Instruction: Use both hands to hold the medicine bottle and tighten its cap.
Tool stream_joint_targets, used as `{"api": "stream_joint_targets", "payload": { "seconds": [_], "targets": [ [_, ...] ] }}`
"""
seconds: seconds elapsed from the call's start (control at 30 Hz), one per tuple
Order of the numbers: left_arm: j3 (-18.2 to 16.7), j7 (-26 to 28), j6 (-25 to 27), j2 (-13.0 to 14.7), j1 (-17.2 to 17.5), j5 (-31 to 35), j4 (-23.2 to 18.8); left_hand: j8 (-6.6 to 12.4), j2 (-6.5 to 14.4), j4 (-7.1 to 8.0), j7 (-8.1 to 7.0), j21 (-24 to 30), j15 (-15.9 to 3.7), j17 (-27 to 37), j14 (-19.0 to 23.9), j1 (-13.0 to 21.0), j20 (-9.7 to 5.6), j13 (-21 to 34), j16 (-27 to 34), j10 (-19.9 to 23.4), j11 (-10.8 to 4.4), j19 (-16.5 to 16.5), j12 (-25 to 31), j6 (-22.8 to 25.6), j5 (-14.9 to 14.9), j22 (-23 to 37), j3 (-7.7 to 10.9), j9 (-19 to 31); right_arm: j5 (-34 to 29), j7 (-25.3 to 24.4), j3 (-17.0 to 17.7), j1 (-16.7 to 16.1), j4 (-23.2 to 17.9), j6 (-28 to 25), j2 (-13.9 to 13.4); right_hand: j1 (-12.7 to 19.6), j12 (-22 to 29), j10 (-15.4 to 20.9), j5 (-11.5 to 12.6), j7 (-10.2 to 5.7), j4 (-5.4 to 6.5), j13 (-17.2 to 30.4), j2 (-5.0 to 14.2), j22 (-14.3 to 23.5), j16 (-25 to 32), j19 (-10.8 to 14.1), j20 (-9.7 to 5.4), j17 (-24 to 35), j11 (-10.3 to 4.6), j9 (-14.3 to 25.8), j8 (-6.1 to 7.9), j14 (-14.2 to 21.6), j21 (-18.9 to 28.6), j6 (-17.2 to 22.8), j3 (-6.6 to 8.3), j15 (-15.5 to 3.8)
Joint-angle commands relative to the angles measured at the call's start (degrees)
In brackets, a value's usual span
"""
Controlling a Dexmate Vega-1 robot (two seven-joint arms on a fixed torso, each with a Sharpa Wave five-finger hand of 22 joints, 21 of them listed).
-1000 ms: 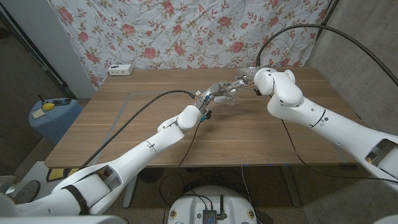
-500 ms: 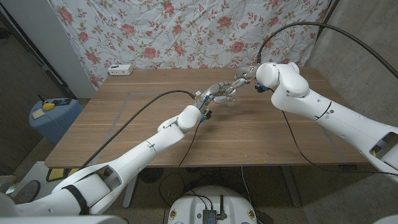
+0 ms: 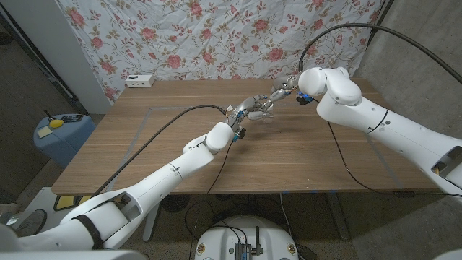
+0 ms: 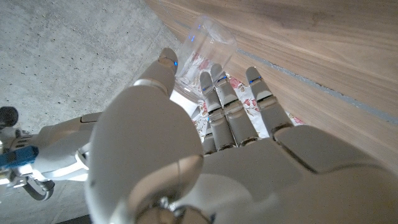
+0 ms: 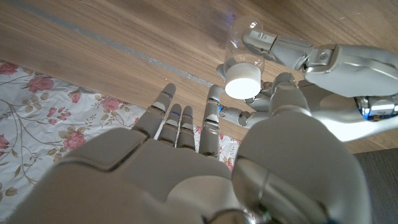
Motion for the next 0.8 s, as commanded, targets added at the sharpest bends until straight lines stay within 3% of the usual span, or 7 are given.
{"api": "stream_joint_targets", "payload": {
  "seconds": [0.03,0.8],
  "targets": [
    [0.0,-0.2,-0.2,0.1,-0.1,0.0,0.0,-0.10,0.6,1.95,-0.32,0.1,-2.96,0.2,-0.2,0.2,0.04,0.1,0.2,6.5,-6.49,0.0,0.4,0.1,0.2,0.1,1.90,0.1,1.7,-1.0,-1.1,1.2,0.4,-0.4,-0.4,1.4,0.7,0.3,-0.1,-0.78,-0.07,0.2,0.29,0.0,0.4,0.5,-0.27,0.2,-0.35,0.3,0.73,0.5,0.3,1.0,1.03,-0.49],
    [0.0,-0.2,0.1,0.2,0.2,0.2,-0.6,-0.09,0.6,1.93,-0.39,0.2,-2.87,0.2,-0.2,0.2,0.11,0.1,0.2,6.5,-6.43,0.0,0.4,0.1,0.2,0.1,1.94,0.1,3.4,-5.0,-0.9,0.1,0.0,0.3,-1.3,5.8,1.6,3.0,-0.2,-3.46,-0.08,0.2,0.77,0.0,1.3,2.8,-1.10,0.1,-1.90,0.4,3.18,3.2,1.0,6.9,3.33,-2.38]
  ]
}}
